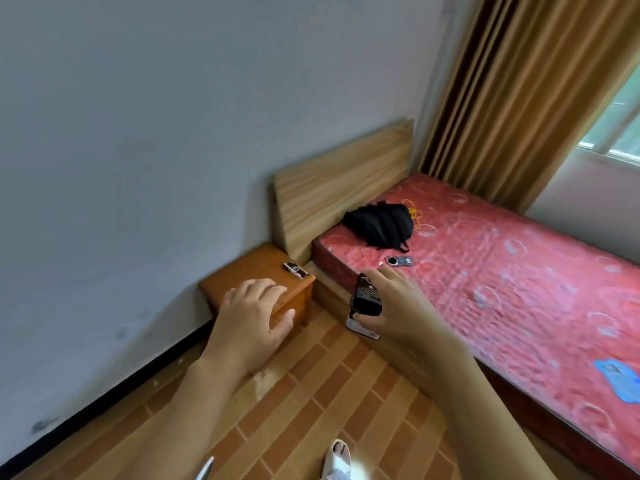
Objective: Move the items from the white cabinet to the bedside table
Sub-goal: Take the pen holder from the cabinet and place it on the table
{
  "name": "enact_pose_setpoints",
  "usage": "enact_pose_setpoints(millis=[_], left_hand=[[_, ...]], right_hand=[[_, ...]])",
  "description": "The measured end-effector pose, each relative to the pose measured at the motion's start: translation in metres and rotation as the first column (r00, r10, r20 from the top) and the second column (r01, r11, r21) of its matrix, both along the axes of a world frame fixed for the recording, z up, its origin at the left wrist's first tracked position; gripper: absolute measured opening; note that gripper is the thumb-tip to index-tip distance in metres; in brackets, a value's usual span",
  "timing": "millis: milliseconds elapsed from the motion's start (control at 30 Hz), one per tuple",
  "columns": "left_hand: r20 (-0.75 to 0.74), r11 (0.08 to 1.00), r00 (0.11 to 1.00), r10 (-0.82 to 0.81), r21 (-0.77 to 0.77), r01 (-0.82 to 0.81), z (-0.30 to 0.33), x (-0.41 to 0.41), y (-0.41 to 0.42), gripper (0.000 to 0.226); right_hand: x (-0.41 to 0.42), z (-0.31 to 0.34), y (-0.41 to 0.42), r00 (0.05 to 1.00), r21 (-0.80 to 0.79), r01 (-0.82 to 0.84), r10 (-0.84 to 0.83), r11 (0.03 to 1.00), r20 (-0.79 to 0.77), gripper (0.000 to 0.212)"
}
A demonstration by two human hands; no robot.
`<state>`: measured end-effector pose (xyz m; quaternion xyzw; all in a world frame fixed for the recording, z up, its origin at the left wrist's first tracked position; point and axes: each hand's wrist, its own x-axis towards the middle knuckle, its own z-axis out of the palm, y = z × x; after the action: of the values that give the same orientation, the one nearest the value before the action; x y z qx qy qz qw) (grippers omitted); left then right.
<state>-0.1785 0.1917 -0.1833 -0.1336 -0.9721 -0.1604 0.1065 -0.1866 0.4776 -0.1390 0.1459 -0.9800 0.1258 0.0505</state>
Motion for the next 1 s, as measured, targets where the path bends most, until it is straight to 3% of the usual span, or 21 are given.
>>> enact_pose_setpoints(millis=[533, 1000], left_hand=[[0.070, 0.975, 0.974, 0.215, -0.067, -0.211, -0.011, -0.214, -0.021, 0.064], [0.081, 0.956, 0.953, 0.292, -0.052, -0.288, -0.028, -0.347, -0.066, 0.057]], right_hand=[[-0.284, -0.023, -0.027, 0.977, -0.052, -0.207, 0.209, 0.977, 0.042, 0.083], [-0.442, -0.048, -0.071, 0.961, -0.064, -0.251, 0.256, 0.966, 0.101, 0.083]])
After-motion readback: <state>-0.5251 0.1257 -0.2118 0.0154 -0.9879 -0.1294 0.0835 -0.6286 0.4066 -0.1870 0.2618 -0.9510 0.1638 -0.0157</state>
